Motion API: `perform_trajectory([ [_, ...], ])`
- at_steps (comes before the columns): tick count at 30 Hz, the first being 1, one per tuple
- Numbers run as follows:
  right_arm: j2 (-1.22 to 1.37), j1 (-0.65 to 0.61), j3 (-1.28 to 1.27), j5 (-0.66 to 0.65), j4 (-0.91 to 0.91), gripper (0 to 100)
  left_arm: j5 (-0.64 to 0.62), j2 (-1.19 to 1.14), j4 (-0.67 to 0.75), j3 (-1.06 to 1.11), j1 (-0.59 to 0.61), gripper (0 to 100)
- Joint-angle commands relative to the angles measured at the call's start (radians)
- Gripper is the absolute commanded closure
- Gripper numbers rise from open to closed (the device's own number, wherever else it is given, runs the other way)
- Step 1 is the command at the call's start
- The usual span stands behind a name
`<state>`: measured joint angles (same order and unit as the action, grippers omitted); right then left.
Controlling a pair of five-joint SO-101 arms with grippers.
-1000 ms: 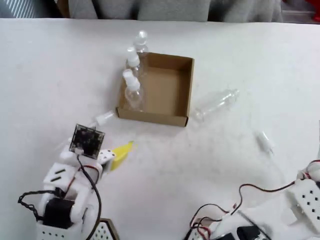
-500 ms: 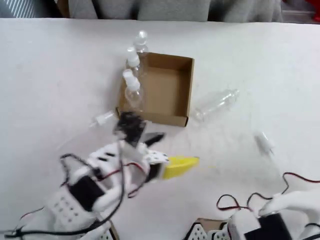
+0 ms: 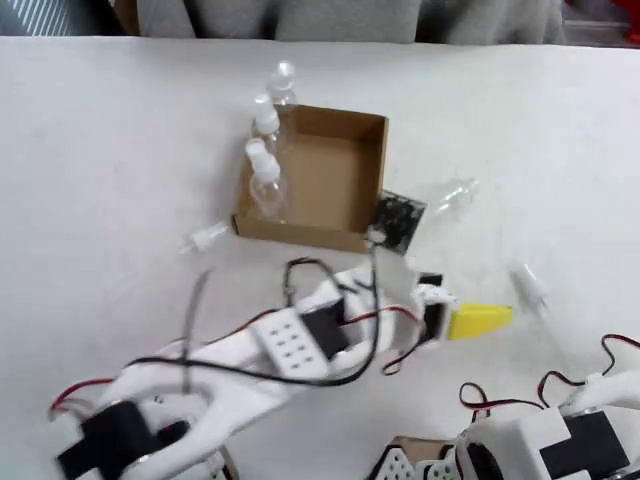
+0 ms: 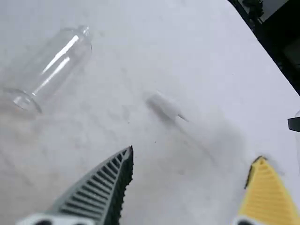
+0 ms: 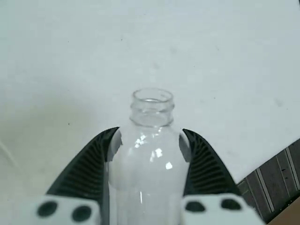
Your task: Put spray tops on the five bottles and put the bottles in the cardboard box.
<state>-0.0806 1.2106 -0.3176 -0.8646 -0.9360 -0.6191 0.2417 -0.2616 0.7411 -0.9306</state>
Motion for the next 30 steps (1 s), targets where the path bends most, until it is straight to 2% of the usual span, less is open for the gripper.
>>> perform_trajectory([
  [1,-0.004,0.010,0.051,0.009,0.013,98.2,-0.095,-0.245,-0.014,-0.255,-0.050,62],
  [8,-0.001,0.010,0.048,0.009,0.013,98.2,-0.129,-0.450,-0.026,-0.468,-0.088,62],
  [16,-0.001,0.010,0.048,0.011,-0.028,98.2,-0.180,-0.809,-0.295,-0.968,-0.084,63],
  [23,-0.007,0.005,0.011,0.003,-0.028,98.2,-0.175,-1.118,-0.494,-1.485,-0.065,85],
  [26,-0.010,-0.001,-0.011,0.002,-0.024,98.2,-0.175,-1.247,-0.566,-1.711,-0.045,80],
  [30,-0.010,-0.001,-0.012,0.002,-0.024,98.2,-0.178,-1.420,-0.647,-1.990,-0.036,64],
])
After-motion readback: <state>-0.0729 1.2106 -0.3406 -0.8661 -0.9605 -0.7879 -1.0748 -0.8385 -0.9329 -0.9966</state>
